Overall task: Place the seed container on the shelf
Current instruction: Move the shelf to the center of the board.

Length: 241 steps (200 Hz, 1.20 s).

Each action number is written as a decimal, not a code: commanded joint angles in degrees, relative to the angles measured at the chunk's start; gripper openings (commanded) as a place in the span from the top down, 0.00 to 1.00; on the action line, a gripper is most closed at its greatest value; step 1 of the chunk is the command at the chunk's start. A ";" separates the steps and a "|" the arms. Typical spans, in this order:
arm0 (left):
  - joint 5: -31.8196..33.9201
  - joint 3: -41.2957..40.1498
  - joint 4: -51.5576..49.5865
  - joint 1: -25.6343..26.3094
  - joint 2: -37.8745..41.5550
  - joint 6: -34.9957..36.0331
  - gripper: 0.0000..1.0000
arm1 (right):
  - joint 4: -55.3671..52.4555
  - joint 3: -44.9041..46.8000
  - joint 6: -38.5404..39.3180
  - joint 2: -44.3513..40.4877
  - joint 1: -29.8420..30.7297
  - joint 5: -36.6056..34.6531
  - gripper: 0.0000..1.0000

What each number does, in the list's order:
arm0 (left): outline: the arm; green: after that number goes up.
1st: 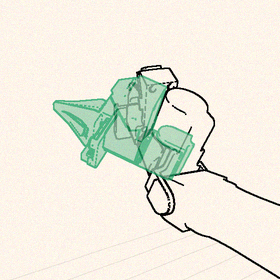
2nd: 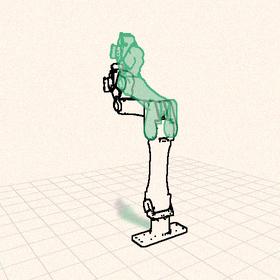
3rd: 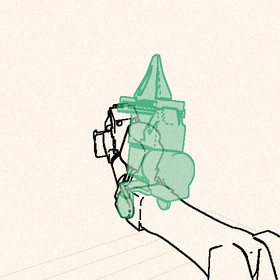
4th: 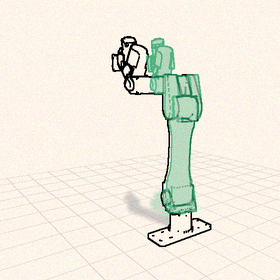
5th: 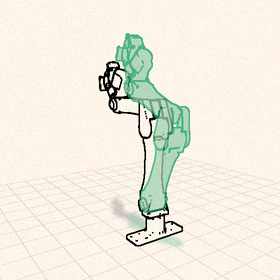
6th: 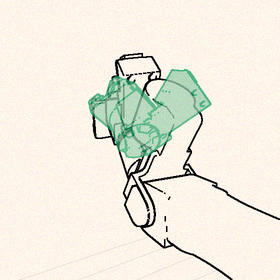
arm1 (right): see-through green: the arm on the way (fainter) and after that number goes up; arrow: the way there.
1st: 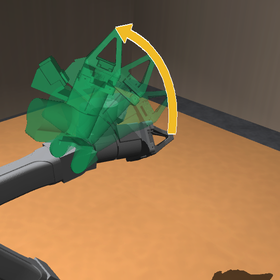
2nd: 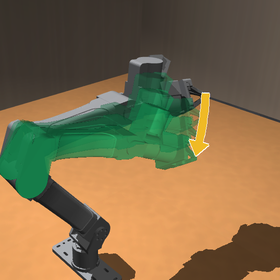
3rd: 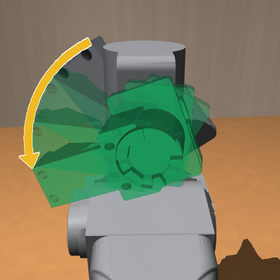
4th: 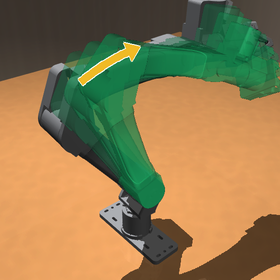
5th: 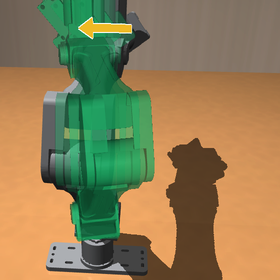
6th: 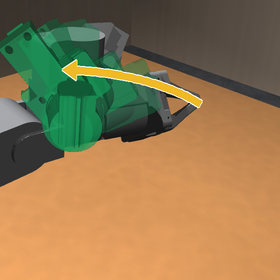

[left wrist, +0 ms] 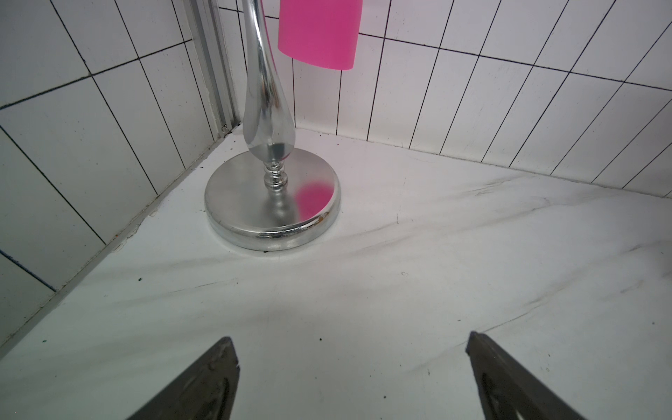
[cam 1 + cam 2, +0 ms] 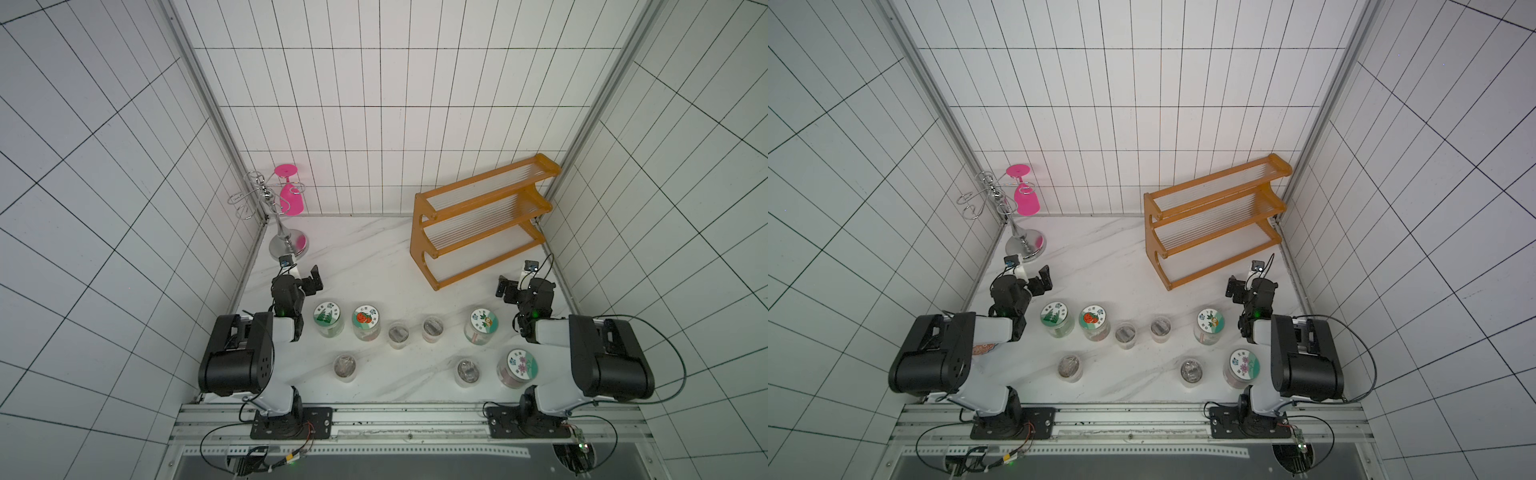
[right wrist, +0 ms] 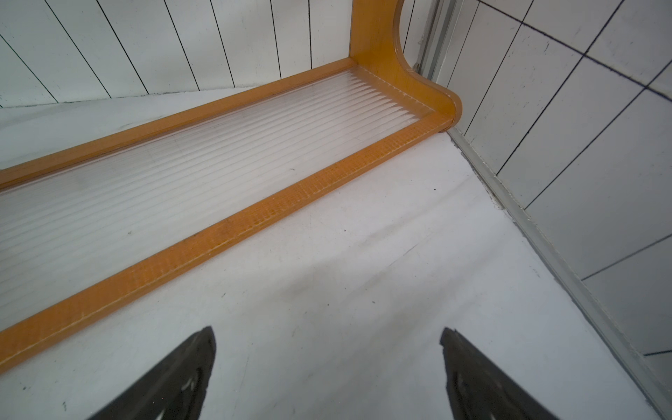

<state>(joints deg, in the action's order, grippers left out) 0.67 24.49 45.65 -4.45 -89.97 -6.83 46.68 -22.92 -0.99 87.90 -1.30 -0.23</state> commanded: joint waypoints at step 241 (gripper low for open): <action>14.59 85.49 -65.45 47.03 -18.24 -17.75 0.01 | -66.05 -32.15 -21.40 -26.39 6.32 11.10 0.08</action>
<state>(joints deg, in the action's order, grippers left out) 13.10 105.21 -17.41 41.78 -103.74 -22.55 -17.41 -52.66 -22.35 62.89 2.85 11.33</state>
